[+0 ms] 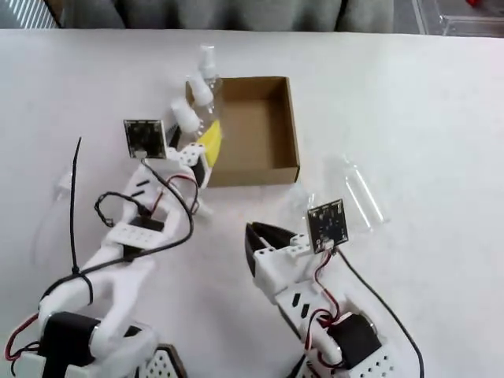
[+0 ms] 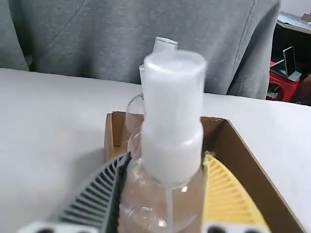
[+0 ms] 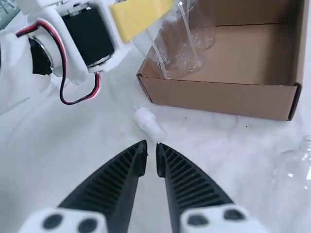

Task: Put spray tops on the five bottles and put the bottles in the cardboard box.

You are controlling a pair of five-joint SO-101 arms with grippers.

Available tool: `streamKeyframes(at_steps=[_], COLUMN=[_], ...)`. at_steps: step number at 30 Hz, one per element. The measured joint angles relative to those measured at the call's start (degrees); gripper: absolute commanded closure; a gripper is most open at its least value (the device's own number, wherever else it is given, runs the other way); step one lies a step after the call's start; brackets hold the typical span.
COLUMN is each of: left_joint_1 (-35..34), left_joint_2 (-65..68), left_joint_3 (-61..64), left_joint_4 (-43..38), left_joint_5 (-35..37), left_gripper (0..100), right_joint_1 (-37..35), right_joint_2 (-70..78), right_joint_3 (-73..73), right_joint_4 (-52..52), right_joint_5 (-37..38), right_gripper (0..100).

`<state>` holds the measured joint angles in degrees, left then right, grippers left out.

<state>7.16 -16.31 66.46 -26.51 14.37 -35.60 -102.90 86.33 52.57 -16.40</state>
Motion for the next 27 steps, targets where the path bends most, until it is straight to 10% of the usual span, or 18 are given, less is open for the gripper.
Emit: streamKeyframes(at_steps=[20, 27], left_joint_1=[0.1, 0.1], left_joint_2=[7.9, 12.6], left_joint_3=[-6.9, -6.9], left_joint_4=[7.7, -0.8], left_joint_5=[-6.3, -6.7], left_gripper=[98, 98], right_joint_1=[0.0, 0.0], right_joint_2=[0.0, 0.0], right_joint_3=[0.0, 0.0], right_joint_4=[0.0, 0.0], right_joint_5=[0.0, 0.0], right_gripper=[98.1, 98.1])
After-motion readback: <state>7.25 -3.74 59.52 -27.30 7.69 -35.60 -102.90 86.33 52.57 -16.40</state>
